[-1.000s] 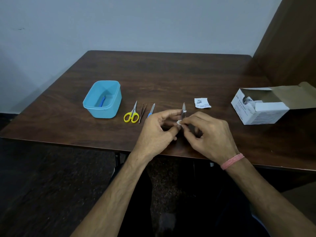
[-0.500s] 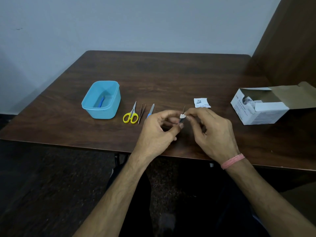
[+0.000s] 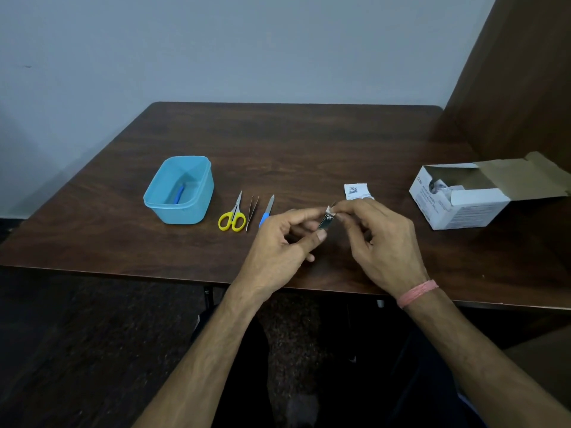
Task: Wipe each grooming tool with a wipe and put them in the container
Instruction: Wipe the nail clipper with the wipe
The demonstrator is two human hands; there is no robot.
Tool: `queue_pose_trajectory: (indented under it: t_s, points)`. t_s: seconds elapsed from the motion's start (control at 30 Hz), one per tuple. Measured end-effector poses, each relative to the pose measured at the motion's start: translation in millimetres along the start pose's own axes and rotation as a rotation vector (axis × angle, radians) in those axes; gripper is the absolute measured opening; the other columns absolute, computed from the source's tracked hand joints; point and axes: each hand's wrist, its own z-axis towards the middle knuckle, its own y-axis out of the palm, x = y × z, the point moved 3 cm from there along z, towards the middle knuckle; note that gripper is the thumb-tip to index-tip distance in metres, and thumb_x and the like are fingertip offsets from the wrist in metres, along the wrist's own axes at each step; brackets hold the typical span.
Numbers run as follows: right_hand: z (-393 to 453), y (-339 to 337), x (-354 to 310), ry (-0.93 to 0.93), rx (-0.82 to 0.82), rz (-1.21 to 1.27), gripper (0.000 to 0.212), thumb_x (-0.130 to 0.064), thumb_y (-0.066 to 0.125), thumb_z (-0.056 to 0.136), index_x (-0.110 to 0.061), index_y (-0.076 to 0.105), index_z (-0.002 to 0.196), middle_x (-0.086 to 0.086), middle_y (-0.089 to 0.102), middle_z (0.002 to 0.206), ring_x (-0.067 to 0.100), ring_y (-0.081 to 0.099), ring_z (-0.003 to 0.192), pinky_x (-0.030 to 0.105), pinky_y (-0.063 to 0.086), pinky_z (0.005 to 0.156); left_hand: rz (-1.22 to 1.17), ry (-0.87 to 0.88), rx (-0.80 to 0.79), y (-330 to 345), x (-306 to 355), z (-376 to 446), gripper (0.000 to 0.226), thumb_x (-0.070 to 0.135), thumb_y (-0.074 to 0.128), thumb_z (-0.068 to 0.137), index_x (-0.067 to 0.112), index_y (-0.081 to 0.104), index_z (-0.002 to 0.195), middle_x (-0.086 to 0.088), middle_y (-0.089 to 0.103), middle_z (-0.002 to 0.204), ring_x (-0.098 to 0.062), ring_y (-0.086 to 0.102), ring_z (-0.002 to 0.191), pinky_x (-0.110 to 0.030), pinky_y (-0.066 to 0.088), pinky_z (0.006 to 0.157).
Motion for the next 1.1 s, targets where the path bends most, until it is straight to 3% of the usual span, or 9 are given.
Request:
queue_pose_trajectory:
  t_s: [0.23, 0.37, 0.47, 0.6, 0.73, 0.83, 0.93, 1.03, 1.1]
  points:
    - [-2, 0, -3, -0.031, -0.032, -0.043, 0.017, -0.012, 0.070, 0.107, -0.022, 0.078, 0.118, -0.014, 0.076, 0.114, 0.002, 0.068, 0.087, 0.035, 0.060, 0.067, 0.007, 0.035, -0.007, 1, 2, -3, 0.030, 0.012, 0.082, 0.103, 0.025, 0.085, 0.130, -0.003, 0.080, 0.107, -0.011, 0.077, 0.097, -0.031, 0.066, 0.075]
    - [-2, 1, -5, -0.041, -0.055, -0.088, 0.018, -0.013, 0.070, 0.106, -0.024, 0.077, 0.118, -0.014, 0.076, 0.115, 0.010, 0.071, 0.086, 0.037, 0.060, 0.068, -0.027, 0.007, 0.069, 3, 2, -2, 0.020, 0.015, 0.085, 0.101, 0.020, 0.088, 0.120, -0.004, 0.084, 0.099, -0.007, 0.077, 0.088, -0.030, 0.066, 0.073]
    - [0, 1, -3, 0.046, -0.005, -0.095, 0.016, -0.014, 0.072, 0.105, -0.025, 0.077, 0.116, -0.014, 0.077, 0.114, 0.008, 0.071, 0.088, 0.039, 0.062, 0.074, -0.024, 0.008, 0.086, 3, 2, -2, 0.022, 0.016, 0.087, 0.099, 0.024, 0.088, 0.120, -0.004, 0.083, 0.098, -0.010, 0.077, 0.084, -0.030, 0.067, 0.073]
    - [-3, 0, -9, -0.034, -0.041, -0.079, 0.014, -0.015, 0.071, 0.106, -0.023, 0.076, 0.117, -0.013, 0.077, 0.115, 0.009, 0.073, 0.089, 0.037, 0.062, 0.070, -0.055, 0.030, 0.066, 0, 4, -3, 0.024, 0.013, 0.085, 0.100, 0.025, 0.088, 0.121, 0.000, 0.080, 0.098, -0.011, 0.077, 0.090, -0.029, 0.066, 0.074]
    - [-1, 0, -7, 0.014, 0.013, -0.103, 0.013, -0.016, 0.072, 0.105, -0.023, 0.076, 0.116, -0.012, 0.077, 0.112, 0.012, 0.072, 0.083, 0.042, 0.062, 0.069, -0.075, 0.041, 0.072, 0, 4, -3, 0.027, 0.009, 0.085, 0.099, 0.020, 0.087, 0.124, 0.005, 0.074, 0.092, -0.007, 0.073, 0.087, -0.030, 0.067, 0.073]
    - [-6, 2, -14, -0.077, -0.031, -0.149, 0.016, -0.015, 0.070, 0.107, -0.023, 0.075, 0.119, -0.010, 0.075, 0.113, 0.017, 0.073, 0.080, 0.044, 0.060, 0.062, -0.077, 0.055, 0.086, -1, 3, -1, 0.030, 0.005, 0.086, 0.098, 0.017, 0.087, 0.125, 0.003, 0.074, 0.092, -0.005, 0.072, 0.085, -0.028, 0.066, 0.073]
    - [-4, -2, -16, -0.042, -0.005, -0.118, 0.013, -0.017, 0.067, 0.109, -0.022, 0.075, 0.119, -0.012, 0.070, 0.119, 0.014, 0.073, 0.087, 0.042, 0.061, 0.063, -0.075, 0.056, 0.059, -1, 6, -3, 0.030, 0.006, 0.088, 0.096, 0.023, 0.088, 0.120, 0.008, 0.076, 0.090, -0.006, 0.072, 0.085, -0.028, 0.064, 0.071]
    - [-3, -1, -20, -0.058, -0.021, -0.111, 0.014, -0.018, 0.066, 0.109, -0.021, 0.074, 0.120, -0.012, 0.066, 0.122, 0.012, 0.072, 0.086, 0.039, 0.061, 0.061, -0.075, 0.054, 0.031, -1, 6, -4, 0.030, 0.008, 0.088, 0.096, 0.032, 0.089, 0.112, 0.001, 0.078, 0.092, -0.009, 0.073, 0.085, -0.027, 0.063, 0.070]
    - [-2, -2, -21, -0.055, -0.023, -0.109, 0.013, -0.018, 0.067, 0.109, -0.021, 0.074, 0.120, -0.012, 0.067, 0.121, 0.010, 0.070, 0.081, 0.038, 0.060, 0.060, -0.089, 0.049, 0.036, -2, 5, -4, 0.028, 0.007, 0.087, 0.096, 0.029, 0.089, 0.113, -0.006, 0.077, 0.094, -0.009, 0.072, 0.086, -0.026, 0.062, 0.070]
